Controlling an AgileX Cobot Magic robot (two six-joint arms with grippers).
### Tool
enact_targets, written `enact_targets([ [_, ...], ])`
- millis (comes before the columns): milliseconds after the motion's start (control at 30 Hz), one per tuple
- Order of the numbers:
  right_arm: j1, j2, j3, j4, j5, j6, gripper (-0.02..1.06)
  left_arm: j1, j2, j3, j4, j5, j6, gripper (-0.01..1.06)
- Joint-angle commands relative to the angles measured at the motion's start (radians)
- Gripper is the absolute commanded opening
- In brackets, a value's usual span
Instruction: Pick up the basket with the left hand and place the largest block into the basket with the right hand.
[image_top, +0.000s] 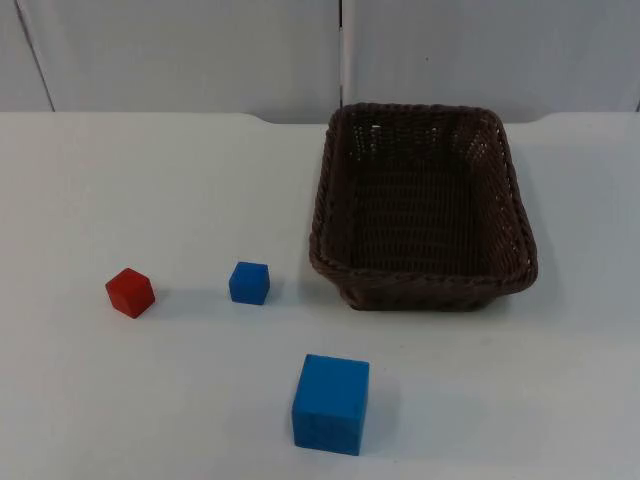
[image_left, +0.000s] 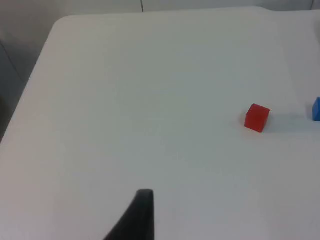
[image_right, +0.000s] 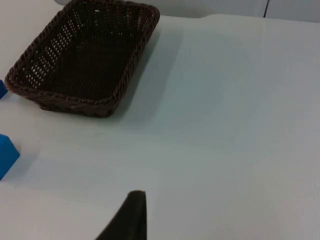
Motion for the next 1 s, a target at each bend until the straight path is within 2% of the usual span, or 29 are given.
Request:
enact_targets([
  [0,-0.004,-0.002,0.001,0.003,-0.011,-0.007,1.05,0.002,0.006,0.004,-0.013,-0.003,-0.002,1.05],
  [233,-0.004,-0.002,0.001,0.003,-0.011,-0.007,1.05,0.002,0.006,0.0,-0.059,-0.007,0.02,1.05],
  [567,-0.004,-0.002,0.001,0.003,-0.011,-0.007,1.05,0.002,0.027,-0.058,-0.09,-0.066,0.02,1.05],
  [967,-0.004,-0.002,0.001,0.003,-0.011,-0.007,1.05,0.002,0.246,-0.113,-0.127,-0.129,0.025,1.05],
])
